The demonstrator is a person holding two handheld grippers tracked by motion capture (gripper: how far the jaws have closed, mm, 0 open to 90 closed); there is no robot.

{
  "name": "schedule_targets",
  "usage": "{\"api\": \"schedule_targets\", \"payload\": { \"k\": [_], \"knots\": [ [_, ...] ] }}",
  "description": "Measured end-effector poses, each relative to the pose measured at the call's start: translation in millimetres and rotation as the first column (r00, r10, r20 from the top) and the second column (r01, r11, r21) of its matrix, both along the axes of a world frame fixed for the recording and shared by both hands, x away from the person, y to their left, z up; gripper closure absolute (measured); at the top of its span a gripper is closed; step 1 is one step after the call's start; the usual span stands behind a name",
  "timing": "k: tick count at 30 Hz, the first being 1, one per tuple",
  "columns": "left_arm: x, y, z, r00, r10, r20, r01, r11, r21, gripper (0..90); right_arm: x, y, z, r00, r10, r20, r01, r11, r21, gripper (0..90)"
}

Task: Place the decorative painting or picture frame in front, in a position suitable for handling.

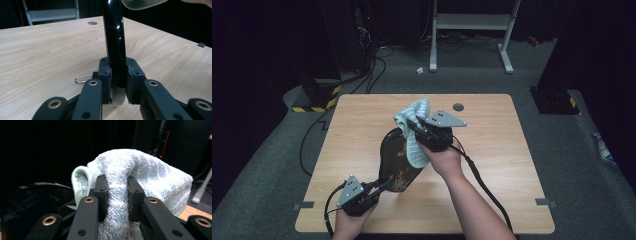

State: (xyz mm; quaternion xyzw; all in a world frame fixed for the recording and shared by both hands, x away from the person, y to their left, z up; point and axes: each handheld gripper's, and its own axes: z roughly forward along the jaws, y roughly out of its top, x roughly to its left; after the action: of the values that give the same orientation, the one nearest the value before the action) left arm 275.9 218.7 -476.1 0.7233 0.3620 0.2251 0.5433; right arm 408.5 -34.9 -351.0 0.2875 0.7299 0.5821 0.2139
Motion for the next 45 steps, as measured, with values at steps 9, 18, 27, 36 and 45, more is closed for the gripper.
{"api": "schedule_targets", "payload": {
  "k": [9,18,27,36,45],
  "knots": [
    [0.1,-0.5,0.2,1.0000,0.004,0.000,-0.004,1.0000,0.002,76.7,16.0,1.6,-5.3,0.9989,-0.027,-0.038,0.026,0.9994,-0.022,74.1],
    [-0.2,-1.1,0.1,1.0000,0.004,-0.002,-0.004,1.0000,-0.003,76.7,26.1,-6.6,-13.0,0.9960,-0.062,-0.064,0.061,0.9980,-0.017,74.1],
    [0.0,-0.6,-0.2,1.0000,0.001,-0.001,-0.001,1.0000,-0.004,76.9,32.3,-19.4,-25.8,0.9888,-0.112,-0.099,0.113,0.9935,0.011,74.2],
    [0.1,-0.7,-0.6,1.0000,0.001,-0.006,-0.001,0.9999,-0.016,76.9,38.6,-29.8,-53.6,0.9739,-0.152,-0.168,0.153,0.9881,-0.008,74.3],
    [0.2,-0.4,-0.6,1.0000,-0.001,-0.006,0.001,0.9999,-0.012,76.9,35.6,-32.5,-81.5,0.9642,-0.146,-0.221,0.142,0.9892,-0.037,74.4]
  ]
}}
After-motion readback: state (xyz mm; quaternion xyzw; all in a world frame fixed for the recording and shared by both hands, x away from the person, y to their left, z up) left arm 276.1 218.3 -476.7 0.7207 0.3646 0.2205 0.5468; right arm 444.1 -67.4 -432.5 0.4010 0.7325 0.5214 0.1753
